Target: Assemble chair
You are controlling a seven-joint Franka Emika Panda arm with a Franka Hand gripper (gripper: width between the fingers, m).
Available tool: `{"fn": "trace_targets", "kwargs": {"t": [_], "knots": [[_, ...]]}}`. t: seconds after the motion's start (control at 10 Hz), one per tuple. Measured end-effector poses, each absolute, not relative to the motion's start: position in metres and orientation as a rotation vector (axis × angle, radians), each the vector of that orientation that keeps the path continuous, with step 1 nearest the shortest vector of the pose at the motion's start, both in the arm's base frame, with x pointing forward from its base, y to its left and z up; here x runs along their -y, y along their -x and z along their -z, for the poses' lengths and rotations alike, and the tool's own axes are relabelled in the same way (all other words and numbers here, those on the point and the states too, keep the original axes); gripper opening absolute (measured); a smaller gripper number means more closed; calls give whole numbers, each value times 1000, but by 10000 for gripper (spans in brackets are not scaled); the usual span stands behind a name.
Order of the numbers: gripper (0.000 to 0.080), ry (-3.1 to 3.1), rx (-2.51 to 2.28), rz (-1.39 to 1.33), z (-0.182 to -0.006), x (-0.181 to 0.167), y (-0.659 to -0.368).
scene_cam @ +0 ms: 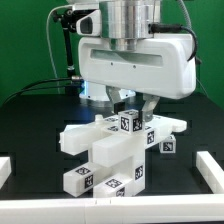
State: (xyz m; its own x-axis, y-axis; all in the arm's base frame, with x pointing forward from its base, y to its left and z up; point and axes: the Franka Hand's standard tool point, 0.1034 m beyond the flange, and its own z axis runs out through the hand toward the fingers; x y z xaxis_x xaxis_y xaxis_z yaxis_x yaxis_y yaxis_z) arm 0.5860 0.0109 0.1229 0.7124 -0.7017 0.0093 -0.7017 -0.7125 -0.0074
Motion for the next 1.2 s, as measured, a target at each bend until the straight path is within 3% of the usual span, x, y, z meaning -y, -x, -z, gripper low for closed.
{"fn": "trace_targets", "kwargs": {"t": [0.1, 0.2, 0.3, 1.0, 1.2], "knots": [[557, 2982, -985, 17, -123, -11, -587], [629, 3058, -751, 19, -123, -12, -587], [646, 3108, -526, 12, -121, -16, -586], [648, 3123, 596, 1, -118, -11, -593], [648, 3122, 604, 0, -117, -8, -594]]}}
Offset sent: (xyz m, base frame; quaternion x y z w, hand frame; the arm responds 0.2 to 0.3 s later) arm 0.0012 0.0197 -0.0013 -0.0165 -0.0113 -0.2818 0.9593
